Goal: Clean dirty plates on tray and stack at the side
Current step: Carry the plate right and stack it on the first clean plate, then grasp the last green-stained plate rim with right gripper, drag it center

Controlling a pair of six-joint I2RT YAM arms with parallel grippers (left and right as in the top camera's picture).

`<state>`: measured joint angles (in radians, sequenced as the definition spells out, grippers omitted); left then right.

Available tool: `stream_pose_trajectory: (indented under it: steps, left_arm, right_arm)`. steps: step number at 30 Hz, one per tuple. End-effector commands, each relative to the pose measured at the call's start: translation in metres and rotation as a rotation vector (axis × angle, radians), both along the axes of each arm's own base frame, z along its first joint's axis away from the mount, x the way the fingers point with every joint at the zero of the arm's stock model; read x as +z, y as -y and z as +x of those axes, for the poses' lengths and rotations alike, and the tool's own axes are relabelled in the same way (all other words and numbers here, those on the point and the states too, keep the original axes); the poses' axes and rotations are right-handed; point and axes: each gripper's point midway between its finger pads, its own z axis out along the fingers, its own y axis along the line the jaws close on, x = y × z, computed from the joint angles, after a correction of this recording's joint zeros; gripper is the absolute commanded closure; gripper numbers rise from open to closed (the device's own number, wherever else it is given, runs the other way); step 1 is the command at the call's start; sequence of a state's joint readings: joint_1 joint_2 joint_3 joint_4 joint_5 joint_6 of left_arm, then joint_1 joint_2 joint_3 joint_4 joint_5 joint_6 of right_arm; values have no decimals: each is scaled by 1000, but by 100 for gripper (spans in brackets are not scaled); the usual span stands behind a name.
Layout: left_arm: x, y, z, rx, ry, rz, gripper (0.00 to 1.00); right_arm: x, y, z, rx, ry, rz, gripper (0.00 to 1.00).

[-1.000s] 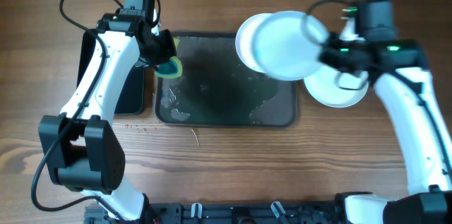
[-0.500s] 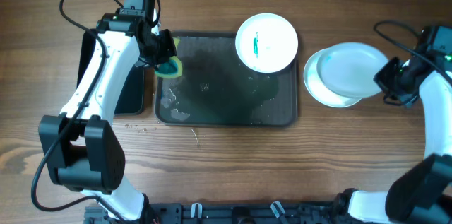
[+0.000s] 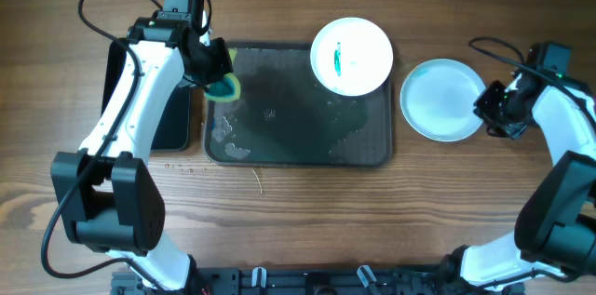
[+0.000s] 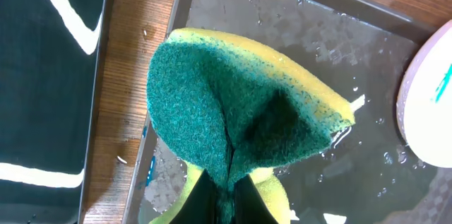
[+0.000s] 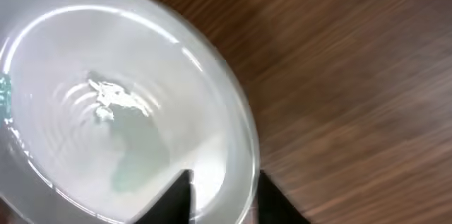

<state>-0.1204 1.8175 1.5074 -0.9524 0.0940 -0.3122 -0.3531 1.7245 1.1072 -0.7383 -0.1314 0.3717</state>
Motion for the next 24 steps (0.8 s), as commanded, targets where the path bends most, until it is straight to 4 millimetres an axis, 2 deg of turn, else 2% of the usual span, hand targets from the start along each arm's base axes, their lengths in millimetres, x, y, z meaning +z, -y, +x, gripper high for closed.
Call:
stream_pose_trajectory:
  steps: [1,4,6,8,11,14,16,18,19,20,21,24]
  left_arm:
    - [0,-1,1,12,4,5,96]
    - [0,-1,1,12,5,5,96]
    - [0,-1,2,12,7,5,96]
    - [1,-1,3,12,12,5,96]
    - [1,-1,3,12,13,5,96]
    - [1,-1,3,12,12,4,96]
    - [1,-1,3,12,12,4,96]
    - [1,-1,3,12,13,4,96]
    - [1,-1,3,12,15,4,96]
    - [1,-1,4,12,17,4,96]
    - [1,-1,4,12,19,4,96]
    - [2,-1,5,12,21,3,96]
  right_arm:
    - [0,-9,4,33,6,38,62]
    - [17,-9,11,47,14,43,62]
    - [37,-17,25,126,64,61,61]
    - [63,-33,42,251,131,77,59]
    - [96,-55,67,356,199,32,48]
    - [114,-86,95,461,259,-12,47]
    - [111,-105,110,510,272,-42,48]
    - [99,-127,123,560,274,-52,48]
    - [87,-139,128,585,261,-58,48]
    - [66,-149,131,607,225,-68,48]
    - [47,-152,131,618,181,-83,48]
    - [14,-151,128,629,100,-110,48]
